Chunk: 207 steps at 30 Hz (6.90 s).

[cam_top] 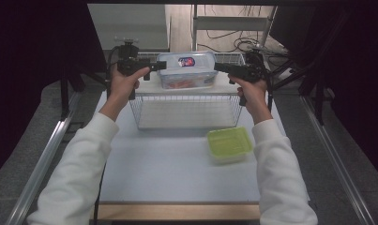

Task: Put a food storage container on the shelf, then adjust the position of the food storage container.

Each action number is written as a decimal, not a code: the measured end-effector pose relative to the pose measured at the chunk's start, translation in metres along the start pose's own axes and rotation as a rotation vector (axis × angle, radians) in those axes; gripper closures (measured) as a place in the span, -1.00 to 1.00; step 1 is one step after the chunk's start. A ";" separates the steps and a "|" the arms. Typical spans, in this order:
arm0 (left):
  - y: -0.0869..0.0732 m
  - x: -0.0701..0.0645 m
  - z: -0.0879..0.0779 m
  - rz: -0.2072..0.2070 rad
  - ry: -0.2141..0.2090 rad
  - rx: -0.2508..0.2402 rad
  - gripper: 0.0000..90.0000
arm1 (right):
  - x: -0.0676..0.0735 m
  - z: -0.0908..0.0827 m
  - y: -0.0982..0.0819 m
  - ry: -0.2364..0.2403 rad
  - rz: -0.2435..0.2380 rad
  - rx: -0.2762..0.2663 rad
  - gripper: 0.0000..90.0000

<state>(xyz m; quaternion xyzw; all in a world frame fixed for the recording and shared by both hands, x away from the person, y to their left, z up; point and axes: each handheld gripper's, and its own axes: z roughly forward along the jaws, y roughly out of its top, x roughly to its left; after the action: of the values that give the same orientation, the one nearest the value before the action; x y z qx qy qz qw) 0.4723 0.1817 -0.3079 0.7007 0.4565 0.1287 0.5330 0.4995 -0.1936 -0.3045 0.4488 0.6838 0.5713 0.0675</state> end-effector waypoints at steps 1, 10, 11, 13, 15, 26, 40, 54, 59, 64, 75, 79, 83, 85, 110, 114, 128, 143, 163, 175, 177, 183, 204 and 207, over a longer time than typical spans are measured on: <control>-0.004 -0.003 -0.004 0.014 -0.001 -0.005 -0.51 | 0.000 -0.003 -0.001 0.001 -0.004 0.000 -0.05; -0.038 -0.021 -0.020 0.098 -0.054 0.007 0.94 | -0.002 -0.019 -0.018 0.048 0.013 -0.020 -0.08; -0.042 -0.023 -0.016 0.117 -0.072 0.036 0.99 | -0.002 -0.019 -0.019 0.050 0.012 -0.021 -0.08; -0.048 -0.027 -0.004 0.133 -0.090 0.077 1.00 | -0.003 -0.021 -0.023 0.056 0.020 -0.022 -0.09; -0.050 -0.029 0.004 0.129 -0.098 0.086 1.00 | -0.004 -0.021 -0.026 0.063 0.029 -0.017 -0.10; -0.046 -0.024 0.025 0.087 -0.083 0.092 1.00 | -0.006 -0.028 -0.033 0.077 0.012 -0.010 -0.10; -0.051 -0.024 0.018 0.082 -0.077 0.094 0.99 | 0.004 -0.031 -0.039 0.100 -0.020 0.006 -0.12; -0.103 -0.045 -0.029 0.091 -0.150 0.056 0.54 | 0.012 -0.057 -0.081 0.082 -0.087 0.033 -0.16; -0.131 -0.050 -0.043 0.095 -0.153 0.049 -0.03 | 0.010 -0.068 -0.107 0.090 -0.095 0.038 -0.20; -0.159 -0.050 -0.051 0.060 -0.184 0.049 -0.31 | 0.003 -0.075 -0.137 0.104 -0.078 0.037 -0.23; -0.205 -0.052 -0.057 0.100 -0.150 0.109 -0.42 | -0.005 -0.084 -0.183 0.083 -0.109 0.098 -0.25; -0.214 -0.049 -0.055 0.089 -0.137 0.133 -0.44 | -0.004 -0.083 -0.194 0.071 -0.132 0.140 -0.25; -0.220 -0.044 -0.059 0.075 -0.128 0.137 -0.44 | -0.005 -0.083 -0.201 0.058 -0.135 0.161 -0.25; -0.222 -0.042 -0.060 0.065 -0.123 0.140 -0.44 | -0.007 -0.084 -0.204 0.054 -0.132 0.172 -0.25; -0.244 -0.033 -0.061 0.076 -0.106 0.213 -0.45 | -0.043 -0.111 -0.193 -0.164 -0.103 0.183 0.36; -0.245 -0.033 -0.060 0.075 -0.107 0.218 -0.44 | -0.054 -0.114 -0.190 -0.261 -0.129 0.176 0.79; -0.247 -0.028 -0.058 0.063 -0.106 0.234 -0.43 | -0.110 -0.088 -0.181 -0.364 -0.080 0.315 0.98; -0.247 -0.024 -0.061 0.056 -0.100 0.220 -0.43 | -0.107 -0.052 -0.184 -0.338 -0.106 0.407 0.98; -0.250 -0.017 -0.066 0.036 -0.093 0.211 -0.43 | -0.034 -0.017 -0.218 -0.107 -0.179 0.483 0.98; -0.252 -0.017 -0.062 0.042 -0.091 0.227 -0.43 | -0.011 -0.017 -0.229 -0.041 -0.190 0.501 0.98; -0.252 -0.017 -0.062 0.043 -0.091 0.228 -0.43 | -0.009 -0.021 -0.232 -0.033 -0.187 0.501 0.98; -0.253 -0.018 -0.060 0.045 -0.093 0.235 -0.43 | 0.001 -0.031 -0.238 0.006 -0.197 0.501 0.98; -0.254 -0.017 -0.058 0.033 -0.083 0.235 -0.44 | 0.021 -0.037 -0.253 0.038 -0.220 0.494 0.96; -0.254 -0.018 -0.057 0.032 -0.095 0.249 -0.45 | 0.019 -0.041 -0.250 0.034 -0.201 0.455 0.88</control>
<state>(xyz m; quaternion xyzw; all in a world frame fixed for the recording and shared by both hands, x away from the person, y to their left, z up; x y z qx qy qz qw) 0.2965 0.2071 -0.4990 0.7738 0.4320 0.0463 0.4609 0.3297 -0.1966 -0.4930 0.3726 0.8370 0.4006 0.0096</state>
